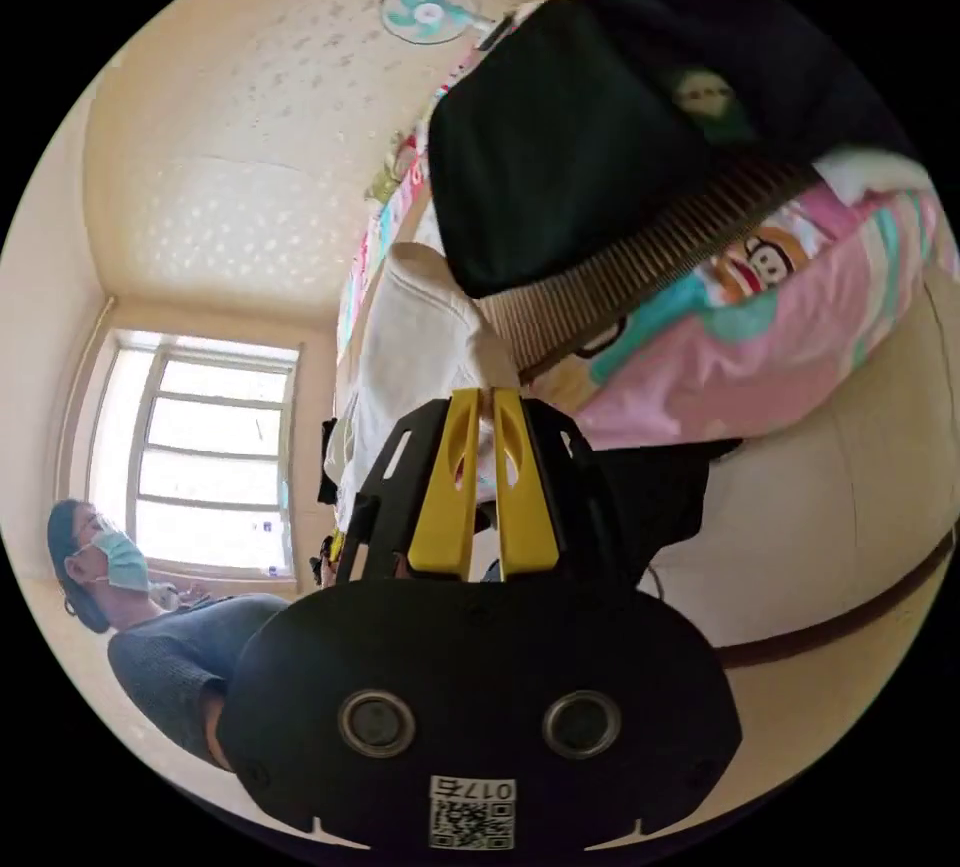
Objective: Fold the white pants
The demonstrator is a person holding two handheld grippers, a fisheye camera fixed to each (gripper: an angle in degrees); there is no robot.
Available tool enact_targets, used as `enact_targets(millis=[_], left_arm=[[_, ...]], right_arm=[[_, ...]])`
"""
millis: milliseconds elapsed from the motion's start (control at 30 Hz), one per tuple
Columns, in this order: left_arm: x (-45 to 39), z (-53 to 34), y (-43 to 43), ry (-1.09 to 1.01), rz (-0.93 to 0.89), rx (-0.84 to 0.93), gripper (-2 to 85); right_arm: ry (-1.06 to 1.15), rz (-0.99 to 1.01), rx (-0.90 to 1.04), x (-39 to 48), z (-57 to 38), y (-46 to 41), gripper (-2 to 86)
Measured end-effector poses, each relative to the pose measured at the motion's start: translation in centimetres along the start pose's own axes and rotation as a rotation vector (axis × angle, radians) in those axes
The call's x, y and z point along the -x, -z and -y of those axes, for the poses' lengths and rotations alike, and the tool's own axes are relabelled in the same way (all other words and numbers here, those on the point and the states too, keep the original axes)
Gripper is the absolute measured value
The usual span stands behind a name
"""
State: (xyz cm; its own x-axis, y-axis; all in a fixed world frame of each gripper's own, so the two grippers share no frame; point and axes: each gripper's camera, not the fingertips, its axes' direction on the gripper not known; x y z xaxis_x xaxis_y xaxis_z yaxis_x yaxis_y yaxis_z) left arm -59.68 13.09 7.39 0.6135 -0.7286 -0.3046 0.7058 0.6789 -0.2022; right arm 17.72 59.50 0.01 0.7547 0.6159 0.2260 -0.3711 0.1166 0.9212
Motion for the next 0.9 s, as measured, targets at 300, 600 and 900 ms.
enact_targets(millis=[300,600,900], left_arm=[[-18.0,-4.8,-12.8,-0.493,0.136,0.141,8.9],[-31.1,-15.7,-42.6,-1.177,0.375,0.734,7.4],[-27.9,-5.4,-36.3,-0.727,0.024,0.338,-0.5]], right_arm=[[0.353,-0.415,-0.146,11.0,-0.1,-6.8,6.0],[0.424,-0.622,0.117,13.3,7.7,-18.0,7.6],[0.513,-0.522,-0.151,15.2,6.6,-14.6,5.1]])
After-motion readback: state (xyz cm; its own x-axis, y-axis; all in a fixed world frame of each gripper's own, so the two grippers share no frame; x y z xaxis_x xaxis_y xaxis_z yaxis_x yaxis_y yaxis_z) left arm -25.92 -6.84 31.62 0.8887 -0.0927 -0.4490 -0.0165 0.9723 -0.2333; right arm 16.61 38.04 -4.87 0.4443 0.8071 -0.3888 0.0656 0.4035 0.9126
